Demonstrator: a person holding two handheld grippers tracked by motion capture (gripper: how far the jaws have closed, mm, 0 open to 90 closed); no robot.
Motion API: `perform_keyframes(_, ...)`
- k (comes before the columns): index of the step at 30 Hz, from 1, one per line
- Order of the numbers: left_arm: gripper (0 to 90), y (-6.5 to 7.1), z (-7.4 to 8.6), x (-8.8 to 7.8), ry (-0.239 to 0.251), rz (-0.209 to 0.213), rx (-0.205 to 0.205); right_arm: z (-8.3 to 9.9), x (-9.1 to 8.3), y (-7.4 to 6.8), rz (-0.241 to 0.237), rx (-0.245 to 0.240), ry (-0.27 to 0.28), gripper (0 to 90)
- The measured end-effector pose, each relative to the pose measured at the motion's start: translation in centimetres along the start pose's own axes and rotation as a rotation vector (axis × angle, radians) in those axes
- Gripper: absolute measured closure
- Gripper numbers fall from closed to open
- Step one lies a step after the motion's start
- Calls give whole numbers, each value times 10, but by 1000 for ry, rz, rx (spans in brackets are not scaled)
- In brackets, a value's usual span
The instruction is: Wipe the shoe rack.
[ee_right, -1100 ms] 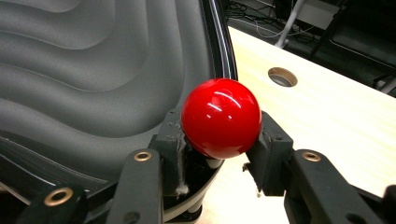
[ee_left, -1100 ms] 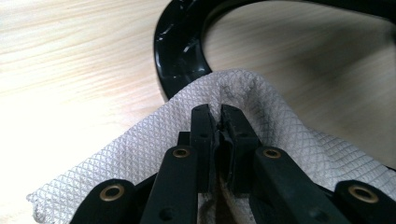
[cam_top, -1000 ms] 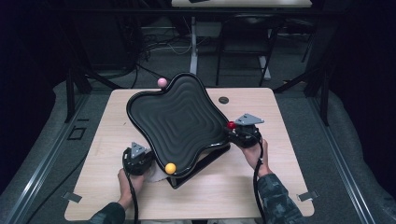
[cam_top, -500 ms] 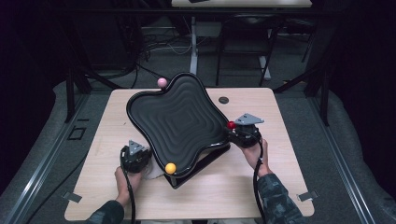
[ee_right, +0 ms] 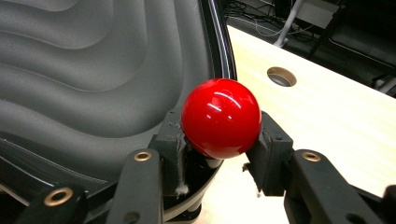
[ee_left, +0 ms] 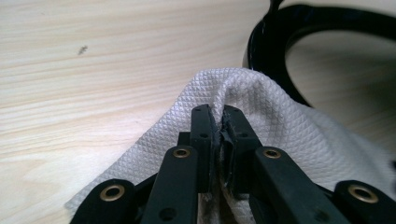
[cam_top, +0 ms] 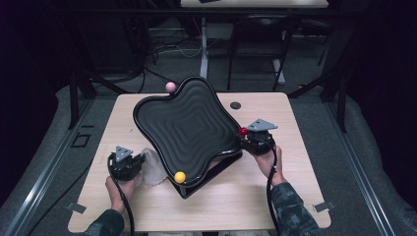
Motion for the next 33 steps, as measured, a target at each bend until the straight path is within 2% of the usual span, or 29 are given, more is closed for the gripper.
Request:
perform_keyframes(1, 836, 0, -2, -4, 4, 5, -8, 0, 0, 0, 0, 1, 0, 603)
perform_keyframes(2, 836, 1, -5, -11, 10, 30, -13, 0, 0, 0, 0, 2, 1, 603)
perform_keyframes(3, 835, 1, -5, -11, 10, 30, -13, 0, 0, 0, 0, 2, 1, 603)
perform_keyframes(4, 834, 4, -9, -18, 19, 59, -1, 0, 0, 0, 0, 3, 0, 603)
perform_keyframes(5, 833, 4, -9, -18, 19, 59, -1, 0, 0, 0, 0, 3, 0, 603)
perform_keyframes(6, 833, 6, -11, -25, 22, 77, -1, -1, 1, 1, 3, 4, -1, 603)
perform_keyframes(10, 832, 6, -13, -33, 30, 86, 0, -1, 2, 2, 6, 4, -1, 603)
perform_keyframes(13, 832, 2, -13, -40, 32, 89, -21, -2, 2, 2, 8, 4, -1, 603)
perform_keyframes(16, 830, -4, -12, -46, 5, 111, -48, -2, 3, 3, 12, 0, 0, 603)
perform_keyframes(19, 828, -7, -12, -52, 8, 113, -59, -3, 4, 4, 27, -1, -4, 603)
perform_keyframes(25, 826, -11, -12, -64, 25, 102, -55, -8, 9, 7, 42, 6, -29, 598)
perform_keyframes(28, 825, -11, -12, -63, 24, 102, -54, -8, 9, 6, 37, 14, -41, 596)
perform_keyframes(33, 823, -11, -11, -61, 19, 102, -48, -9, 10, 7, 55, 11, -41, 601)
Point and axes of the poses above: each handheld gripper's, and its own axes: x roughly forward along the jaws, z roughly out of its underside, y roughly to its right, the point moved 7 cm from there along x, roughly forward along the jaws, and after that the axes turned 15 degrees about -z, right-handed, at the moved point
